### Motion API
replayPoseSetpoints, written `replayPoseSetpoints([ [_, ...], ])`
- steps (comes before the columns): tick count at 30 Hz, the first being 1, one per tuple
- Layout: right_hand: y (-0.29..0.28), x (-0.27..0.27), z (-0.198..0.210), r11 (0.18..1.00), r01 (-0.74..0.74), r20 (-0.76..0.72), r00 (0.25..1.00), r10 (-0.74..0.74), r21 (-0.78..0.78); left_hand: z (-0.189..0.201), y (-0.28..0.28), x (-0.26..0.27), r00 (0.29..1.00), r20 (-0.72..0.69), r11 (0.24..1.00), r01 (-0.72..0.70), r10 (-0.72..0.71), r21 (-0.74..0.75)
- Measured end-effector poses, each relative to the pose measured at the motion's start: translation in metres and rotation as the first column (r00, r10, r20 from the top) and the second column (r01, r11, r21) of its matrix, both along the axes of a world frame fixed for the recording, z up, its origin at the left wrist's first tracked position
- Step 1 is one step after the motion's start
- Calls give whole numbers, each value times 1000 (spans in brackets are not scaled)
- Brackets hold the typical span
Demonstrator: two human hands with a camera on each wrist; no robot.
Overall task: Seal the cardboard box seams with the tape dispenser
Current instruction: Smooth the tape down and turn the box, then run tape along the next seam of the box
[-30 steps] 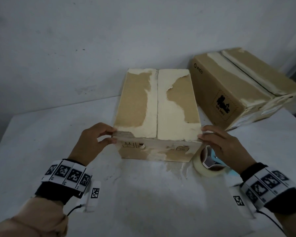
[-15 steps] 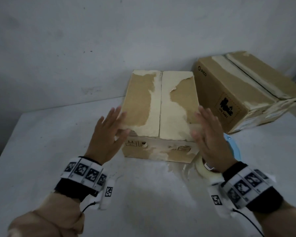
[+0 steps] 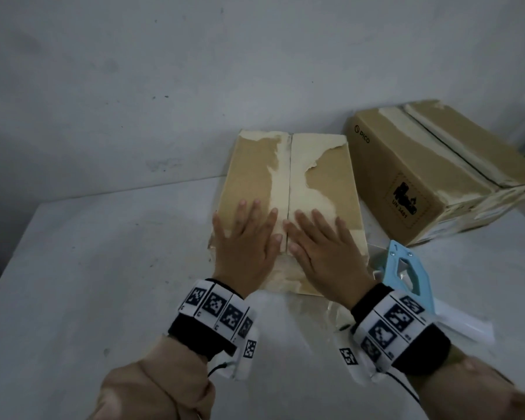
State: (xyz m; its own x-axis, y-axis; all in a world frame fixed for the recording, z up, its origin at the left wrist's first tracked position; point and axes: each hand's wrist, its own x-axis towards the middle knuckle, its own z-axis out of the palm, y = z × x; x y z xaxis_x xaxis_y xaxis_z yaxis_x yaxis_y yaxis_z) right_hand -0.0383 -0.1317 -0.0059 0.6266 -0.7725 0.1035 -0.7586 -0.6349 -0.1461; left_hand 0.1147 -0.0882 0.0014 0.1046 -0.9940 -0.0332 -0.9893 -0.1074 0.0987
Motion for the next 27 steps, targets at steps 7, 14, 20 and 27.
replayPoseSetpoints([
  [7, -8, -26, 0, 997, 81, -51, 996, -79, 21, -6, 5, 19, 993, -53, 994, -104, 105, 13],
  [14, -14, -49, -11, 819, 146, 430, 792, -433, 555, 8, 8, 26, 890, -330, 949, -303, 315, 88],
  [20, 4, -63, -15, 809, -18, 627, 643, -440, 587, 15, 8, 18, 913, -198, 930, -368, 357, -18],
  [27, 4, -114, -42, 882, 319, 589, 658, -470, 348, 3, -10, 18, 933, -109, 939, -340, 343, 41],
])
